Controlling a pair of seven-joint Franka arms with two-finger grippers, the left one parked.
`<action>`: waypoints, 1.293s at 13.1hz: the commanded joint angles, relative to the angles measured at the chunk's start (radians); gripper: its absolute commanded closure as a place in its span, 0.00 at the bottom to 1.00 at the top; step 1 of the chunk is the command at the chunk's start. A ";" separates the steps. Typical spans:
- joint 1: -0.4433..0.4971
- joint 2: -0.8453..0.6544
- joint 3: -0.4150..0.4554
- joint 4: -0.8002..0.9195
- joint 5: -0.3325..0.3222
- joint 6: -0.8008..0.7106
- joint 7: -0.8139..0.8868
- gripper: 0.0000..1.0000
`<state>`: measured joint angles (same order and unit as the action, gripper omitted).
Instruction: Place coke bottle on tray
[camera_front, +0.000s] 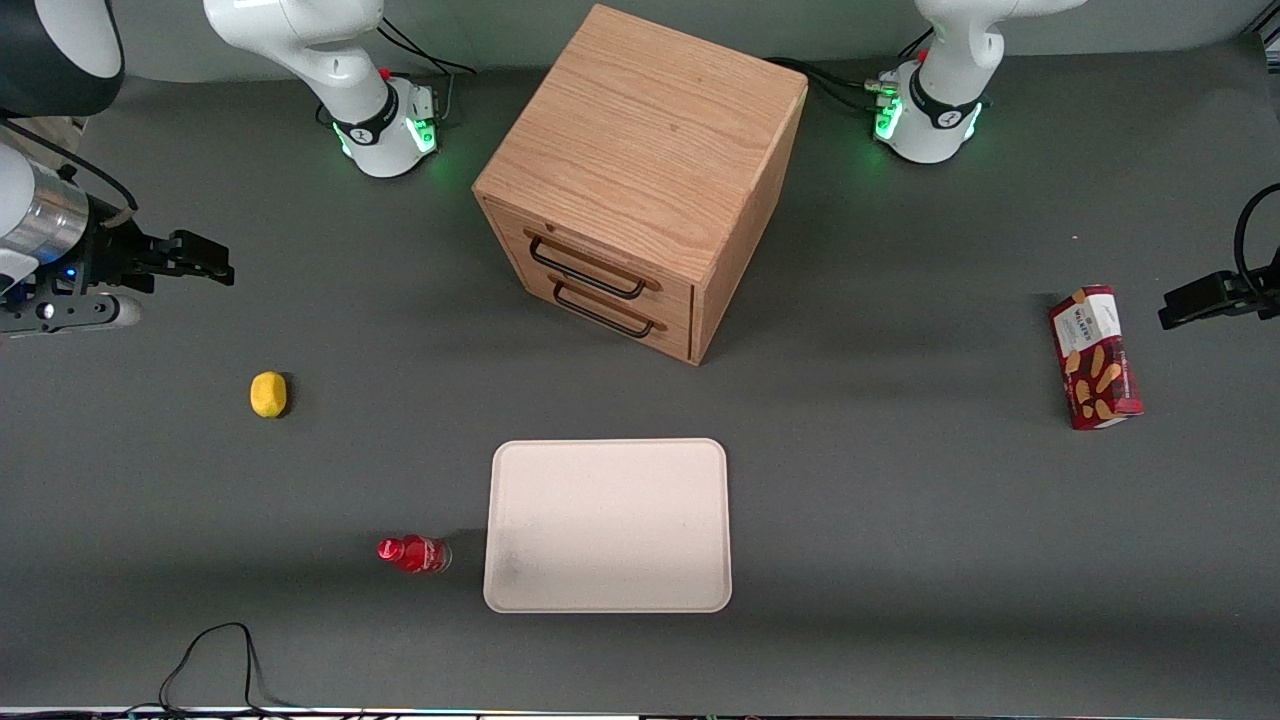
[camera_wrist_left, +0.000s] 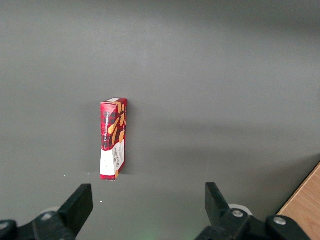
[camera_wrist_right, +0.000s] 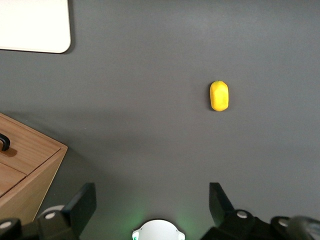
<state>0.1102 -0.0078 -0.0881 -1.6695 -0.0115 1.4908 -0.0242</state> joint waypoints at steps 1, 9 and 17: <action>-0.029 0.023 0.011 0.045 0.022 -0.047 -0.030 0.00; -0.026 0.086 0.008 0.126 0.031 -0.070 -0.023 0.00; -0.026 0.172 0.010 0.272 0.031 -0.134 -0.022 0.00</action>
<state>0.0922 0.0847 -0.0821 -1.5173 0.0048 1.4148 -0.0361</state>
